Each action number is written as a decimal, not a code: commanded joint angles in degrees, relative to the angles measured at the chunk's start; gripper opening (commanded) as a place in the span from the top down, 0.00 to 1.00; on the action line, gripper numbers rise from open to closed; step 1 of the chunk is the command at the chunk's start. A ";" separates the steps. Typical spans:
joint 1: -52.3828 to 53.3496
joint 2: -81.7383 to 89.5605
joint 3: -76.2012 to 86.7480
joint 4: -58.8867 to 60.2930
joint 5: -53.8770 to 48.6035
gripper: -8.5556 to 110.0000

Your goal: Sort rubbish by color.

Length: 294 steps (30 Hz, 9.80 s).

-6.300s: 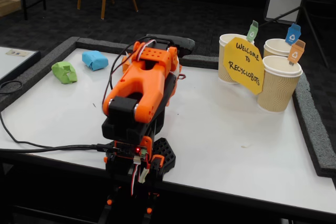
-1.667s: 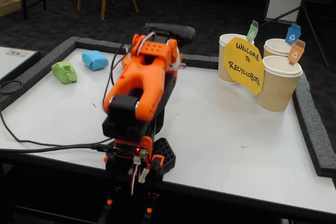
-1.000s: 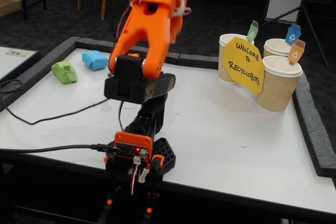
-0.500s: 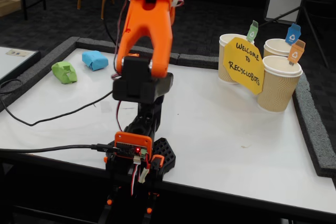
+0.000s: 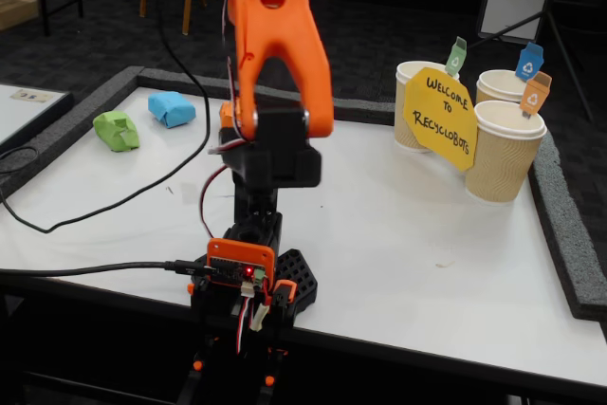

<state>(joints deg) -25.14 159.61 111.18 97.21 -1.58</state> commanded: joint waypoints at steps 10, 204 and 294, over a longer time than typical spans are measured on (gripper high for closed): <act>-10.63 1.76 -8.35 2.81 0.26 0.86; -3.16 -7.21 -2.46 -16.61 0.35 0.93; 50.80 1.32 -2.46 -11.78 0.35 0.93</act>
<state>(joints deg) 23.64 158.38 113.29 85.78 -1.58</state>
